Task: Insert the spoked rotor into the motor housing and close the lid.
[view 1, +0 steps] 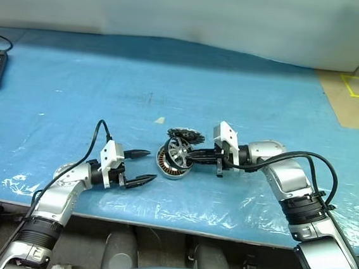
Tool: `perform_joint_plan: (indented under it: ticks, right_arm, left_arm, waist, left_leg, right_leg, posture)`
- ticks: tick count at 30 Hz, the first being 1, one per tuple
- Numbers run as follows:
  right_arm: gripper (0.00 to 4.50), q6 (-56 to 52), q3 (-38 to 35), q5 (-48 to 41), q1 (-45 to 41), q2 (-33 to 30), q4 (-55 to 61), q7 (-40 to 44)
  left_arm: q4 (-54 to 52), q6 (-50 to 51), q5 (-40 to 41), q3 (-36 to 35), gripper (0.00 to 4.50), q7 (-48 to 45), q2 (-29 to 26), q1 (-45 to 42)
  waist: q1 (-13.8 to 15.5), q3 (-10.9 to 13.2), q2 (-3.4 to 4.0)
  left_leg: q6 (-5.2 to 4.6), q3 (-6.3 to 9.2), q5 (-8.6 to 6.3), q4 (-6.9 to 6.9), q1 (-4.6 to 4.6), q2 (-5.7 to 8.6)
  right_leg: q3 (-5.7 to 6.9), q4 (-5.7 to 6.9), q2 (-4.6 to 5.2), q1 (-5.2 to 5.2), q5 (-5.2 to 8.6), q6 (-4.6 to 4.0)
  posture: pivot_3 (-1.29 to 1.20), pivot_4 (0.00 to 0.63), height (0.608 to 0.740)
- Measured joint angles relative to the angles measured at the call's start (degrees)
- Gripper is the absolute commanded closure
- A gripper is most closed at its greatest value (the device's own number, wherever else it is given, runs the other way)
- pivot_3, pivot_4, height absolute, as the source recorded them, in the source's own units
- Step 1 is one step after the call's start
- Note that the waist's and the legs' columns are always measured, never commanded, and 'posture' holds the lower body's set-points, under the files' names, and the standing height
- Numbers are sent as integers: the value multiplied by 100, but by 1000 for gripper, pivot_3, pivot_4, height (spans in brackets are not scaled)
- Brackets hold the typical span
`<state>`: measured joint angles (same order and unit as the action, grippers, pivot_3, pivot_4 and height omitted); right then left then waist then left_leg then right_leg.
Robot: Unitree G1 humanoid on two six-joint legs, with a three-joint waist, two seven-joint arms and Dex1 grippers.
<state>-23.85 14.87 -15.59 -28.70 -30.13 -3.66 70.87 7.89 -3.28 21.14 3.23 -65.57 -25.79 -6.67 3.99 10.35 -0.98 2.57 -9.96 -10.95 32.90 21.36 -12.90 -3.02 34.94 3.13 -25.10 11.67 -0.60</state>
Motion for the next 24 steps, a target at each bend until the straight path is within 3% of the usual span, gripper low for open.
perform_joint_plan:
  ticks: [9, 13, 24]
  right_arm:
    - [4461, -8, 59, 76, 20, -9, 0, 24]
    - [3389, 9, 59, 97, 20, -5, -6, 17]
    - [3389, 210, 43, 139, 23, -2, -23, 33]
  left_arm:
    - [-4, 3, 1, 0, 515, 4, -8, 10]
    - [-41, 14, 4, 0, 515, 12, -27, 10]
    - [-49, 17, 5, -1, 515, 7, -51, 9]
  waist:
    - [0, 0, 0]
    - [1, 0, 0]
    - [0, 0, 0]
  left_leg:
    - [-1, 0, -1, 3, 0, 0]
    - [-1, 0, 0, 4, 0, 0]
    - [-1, 0, -1, 9, -2, 0]
  right_leg:
    - [0, 3, 0, 0, 0, 0]
    - [0, 5, 0, 0, 0, 0]
    - [-1, 12, 0, 0, 0, 0]
  posture:
    - [0, 150, 740]
    - [0, 150, 740]
    - [0, 150, 740]
